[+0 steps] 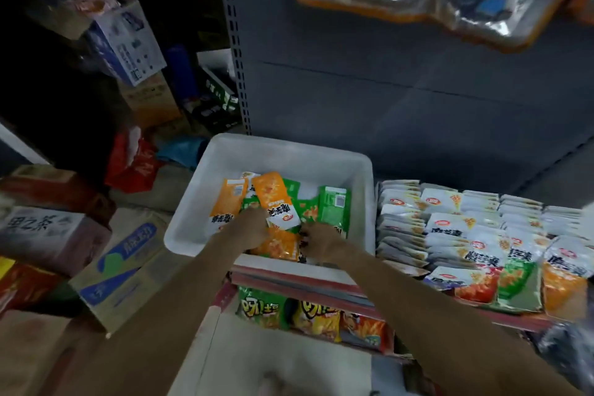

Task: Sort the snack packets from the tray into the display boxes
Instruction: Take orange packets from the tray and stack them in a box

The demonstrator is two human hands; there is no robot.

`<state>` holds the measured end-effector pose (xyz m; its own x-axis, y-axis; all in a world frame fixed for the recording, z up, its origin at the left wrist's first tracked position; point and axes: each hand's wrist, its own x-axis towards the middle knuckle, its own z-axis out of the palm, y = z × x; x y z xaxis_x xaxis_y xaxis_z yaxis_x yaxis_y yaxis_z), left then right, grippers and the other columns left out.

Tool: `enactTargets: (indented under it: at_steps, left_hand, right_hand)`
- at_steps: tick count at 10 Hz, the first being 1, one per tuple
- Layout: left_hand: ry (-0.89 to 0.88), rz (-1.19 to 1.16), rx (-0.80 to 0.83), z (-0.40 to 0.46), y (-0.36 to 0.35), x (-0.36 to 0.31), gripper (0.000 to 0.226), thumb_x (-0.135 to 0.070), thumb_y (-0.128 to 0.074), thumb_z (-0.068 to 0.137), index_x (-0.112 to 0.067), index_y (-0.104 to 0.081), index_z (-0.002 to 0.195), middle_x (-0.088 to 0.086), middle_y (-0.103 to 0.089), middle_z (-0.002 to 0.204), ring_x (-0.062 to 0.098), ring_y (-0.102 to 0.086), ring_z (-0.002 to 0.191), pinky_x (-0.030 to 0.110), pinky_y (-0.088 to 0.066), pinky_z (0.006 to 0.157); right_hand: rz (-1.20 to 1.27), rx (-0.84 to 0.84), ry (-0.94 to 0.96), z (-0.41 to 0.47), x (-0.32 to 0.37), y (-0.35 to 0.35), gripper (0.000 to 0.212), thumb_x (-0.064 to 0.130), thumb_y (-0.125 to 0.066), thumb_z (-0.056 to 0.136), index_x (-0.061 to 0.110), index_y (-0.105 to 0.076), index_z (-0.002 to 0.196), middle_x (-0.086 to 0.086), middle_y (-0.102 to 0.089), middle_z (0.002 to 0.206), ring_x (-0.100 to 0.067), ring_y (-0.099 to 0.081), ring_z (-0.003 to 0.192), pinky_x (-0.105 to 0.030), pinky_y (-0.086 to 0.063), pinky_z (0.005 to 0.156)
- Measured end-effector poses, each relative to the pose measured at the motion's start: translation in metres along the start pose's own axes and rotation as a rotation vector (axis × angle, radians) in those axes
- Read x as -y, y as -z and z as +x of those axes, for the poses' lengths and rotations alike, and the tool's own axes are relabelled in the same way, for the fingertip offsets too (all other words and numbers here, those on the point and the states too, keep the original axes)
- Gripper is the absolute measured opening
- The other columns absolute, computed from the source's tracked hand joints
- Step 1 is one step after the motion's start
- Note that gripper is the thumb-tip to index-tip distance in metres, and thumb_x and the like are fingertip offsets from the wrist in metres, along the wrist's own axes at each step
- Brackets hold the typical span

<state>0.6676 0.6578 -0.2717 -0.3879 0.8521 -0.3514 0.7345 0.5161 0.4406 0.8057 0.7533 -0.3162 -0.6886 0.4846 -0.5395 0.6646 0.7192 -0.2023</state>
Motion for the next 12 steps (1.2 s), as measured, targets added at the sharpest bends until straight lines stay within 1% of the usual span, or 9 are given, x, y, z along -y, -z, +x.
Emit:
enactTargets:
  at_steps: [1,2,3,4,6,7,9,10,12]
  left_hand:
    - [0.020,-0.079,0.001,0.004,-0.003,0.012,0.039,-0.020,-0.058,0.091,0.000,-0.055,0.124,0.016,-0.058,0.126,0.029,-0.054,0.118,0.033,-0.038,0.104]
    - [0.031,-0.178,0.002,0.008,0.001,0.014,0.031,-0.011,-0.061,0.089,-0.001,-0.060,0.118,0.016,-0.063,0.118,0.029,-0.058,0.110,0.034,-0.043,0.099]
    - [0.008,-0.241,-0.015,0.009,0.003,0.020,0.017,-0.010,-0.061,0.088,-0.006,-0.068,0.103,0.013,-0.067,0.106,0.025,-0.062,0.099,0.029,-0.046,0.084]
    - [-0.077,-0.439,-0.131,-0.001,0.008,0.016,0.008,-0.016,-0.062,0.089,-0.010,-0.067,0.090,0.001,-0.067,0.088,0.008,-0.061,0.080,0.019,-0.043,0.070]
    - [-0.122,-0.740,-0.406,-0.016,0.011,-0.039,0.012,-0.012,-0.060,0.090,-0.018,-0.060,0.080,-0.012,-0.060,0.077,-0.002,-0.054,0.076,0.008,-0.040,0.063]
    - [-0.197,-0.813,-0.402,-0.018,0.006,-0.073,0.006,-0.011,-0.059,0.091,-0.013,-0.062,0.086,-0.009,-0.062,0.080,0.001,-0.057,0.077,0.011,-0.044,0.065]
    - [-0.305,-0.728,-0.288,-0.009,-0.018,-0.159,0.003,-0.012,-0.062,0.089,-0.012,-0.062,0.086,-0.004,-0.063,0.079,0.001,-0.057,0.073,0.006,-0.042,0.066]
    - [-0.359,-0.665,-0.253,-0.006,-0.033,-0.210,0.001,-0.013,-0.061,0.090,-0.012,-0.062,0.089,-0.007,-0.060,0.075,0.002,-0.057,0.069,0.016,-0.044,0.069]
    - [-0.477,-0.439,-0.222,-0.007,-0.075,-0.309,0.026,-0.018,-0.059,0.092,-0.011,-0.056,0.117,0.001,-0.061,0.105,0.017,-0.059,0.097,0.030,-0.047,0.085]
  right_hand:
    - [-0.076,-0.091,-0.029,0.011,-0.001,-0.006,0.026,0.021,-0.054,0.092,0.011,-0.061,0.115,-0.008,-0.062,0.113,-0.024,-0.053,0.110,-0.032,-0.040,0.095]
    - [0.059,-0.154,-0.017,0.012,-0.005,-0.003,0.009,0.026,-0.064,0.086,0.018,-0.067,0.088,-0.006,-0.061,0.096,-0.023,-0.051,0.102,-0.034,-0.039,0.093]
    - [0.511,-0.198,0.034,-0.003,-0.006,0.012,0.014,0.020,-0.069,0.083,0.014,-0.063,0.072,0.000,-0.056,0.078,-0.016,-0.051,0.080,-0.026,-0.037,0.074]
    - [0.972,-0.397,-0.031,-0.027,-0.003,0.032,0.015,0.018,-0.074,0.080,0.010,-0.064,0.071,-0.004,-0.059,0.073,-0.016,-0.053,0.071,-0.029,-0.040,0.064]
    - [1.397,-0.572,-0.004,-0.071,-0.022,0.074,0.014,0.021,-0.064,0.088,0.010,-0.066,0.079,-0.011,-0.068,0.082,-0.019,-0.064,0.071,-0.034,-0.056,0.067]
    - [1.349,-0.687,0.018,-0.090,-0.049,0.086,0.030,0.022,-0.063,0.090,-0.006,-0.063,0.079,-0.014,-0.065,0.075,-0.022,-0.060,0.067,-0.035,-0.050,0.063]
    - [1.296,-0.813,0.004,-0.150,-0.124,0.098,0.029,0.016,-0.061,0.091,-0.012,-0.061,0.083,-0.013,-0.058,0.071,-0.021,-0.056,0.065,-0.034,-0.050,0.060]
    - [1.265,-0.908,-0.052,-0.180,-0.164,0.099,0.034,0.017,-0.062,0.090,-0.012,-0.055,0.076,-0.007,-0.046,0.065,-0.015,-0.048,0.061,-0.029,-0.048,0.055]
    - [1.112,-1.153,-0.154,-0.234,-0.254,0.093,0.044,0.022,-0.065,0.088,-0.014,-0.048,0.072,-0.007,-0.035,0.060,-0.019,-0.038,0.061,-0.037,-0.040,0.059]
